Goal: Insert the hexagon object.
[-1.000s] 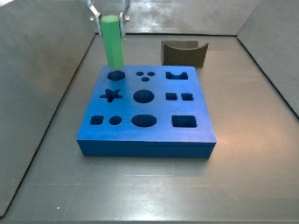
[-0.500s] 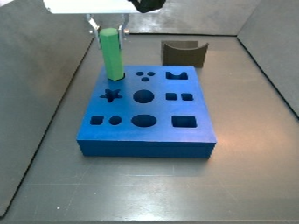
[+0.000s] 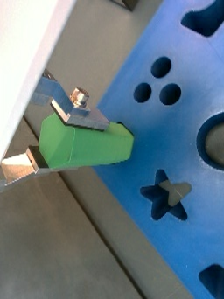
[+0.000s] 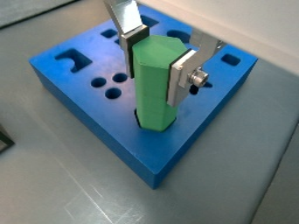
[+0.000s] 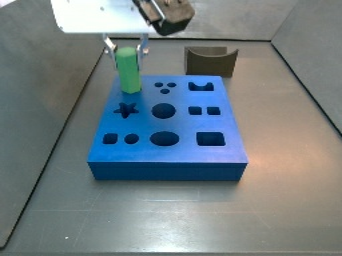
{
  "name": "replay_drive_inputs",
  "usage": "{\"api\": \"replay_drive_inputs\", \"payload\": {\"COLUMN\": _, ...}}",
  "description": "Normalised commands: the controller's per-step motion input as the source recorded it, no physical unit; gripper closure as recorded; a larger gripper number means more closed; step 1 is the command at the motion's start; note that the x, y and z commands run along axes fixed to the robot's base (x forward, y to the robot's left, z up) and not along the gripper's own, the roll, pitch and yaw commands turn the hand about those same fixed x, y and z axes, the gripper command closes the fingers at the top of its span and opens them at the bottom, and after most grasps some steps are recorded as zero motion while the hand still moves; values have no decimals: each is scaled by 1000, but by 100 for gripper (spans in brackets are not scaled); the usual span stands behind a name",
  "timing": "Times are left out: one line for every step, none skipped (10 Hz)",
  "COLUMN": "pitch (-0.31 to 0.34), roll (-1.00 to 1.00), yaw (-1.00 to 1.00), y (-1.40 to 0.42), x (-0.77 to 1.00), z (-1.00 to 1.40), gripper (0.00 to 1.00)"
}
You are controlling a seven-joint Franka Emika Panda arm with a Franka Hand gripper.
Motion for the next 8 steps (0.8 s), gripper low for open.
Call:
{"api": "replay_drive_inputs", "payload": {"pitch": -73, "roll": 0, "yaw": 0, "y": 0, "x": -3, "z": -154, "gripper": 100}}
{"api": "replay_drive_inputs", "payload": {"pitch": -70, "roll": 0, "yaw": 0, "y": 0, "x": -6, "z": -206, "gripper": 100}}
{"api": "replay_drive_inputs", "payload": {"pitch": -81, "roll": 0, "yaw": 0, "y": -6, "x": -11, "z": -177, "gripper": 100}}
{"api": "replay_drive_inputs", "payload": {"pitch": -107, "roll": 0, "yaw": 0, "y": -29, "x": -54, "z": -183, "gripper": 100}}
{"api": "replay_drive_inputs", "payload": {"pitch": -120, "roll": 0, "yaw": 0, "y": 0, "x": -54, "z": -257, "gripper": 100}}
{"api": "replay_drive_inputs", "payload": {"pitch": -123, "roll": 0, "yaw": 0, "y": -29, "x": -37, "z": -291, "gripper": 100}}
{"api": "replay_drive_inputs", "payload": {"pitch": -117, "roll": 0, "yaw": 0, "y": 0, "x": -17, "z": -137, "gripper": 100}}
{"api": "replay_drive_inputs", "payload": {"pitch": 0, "roll": 0, "yaw": 0, "y": 0, "x": 0, "z": 0, "gripper": 100}}
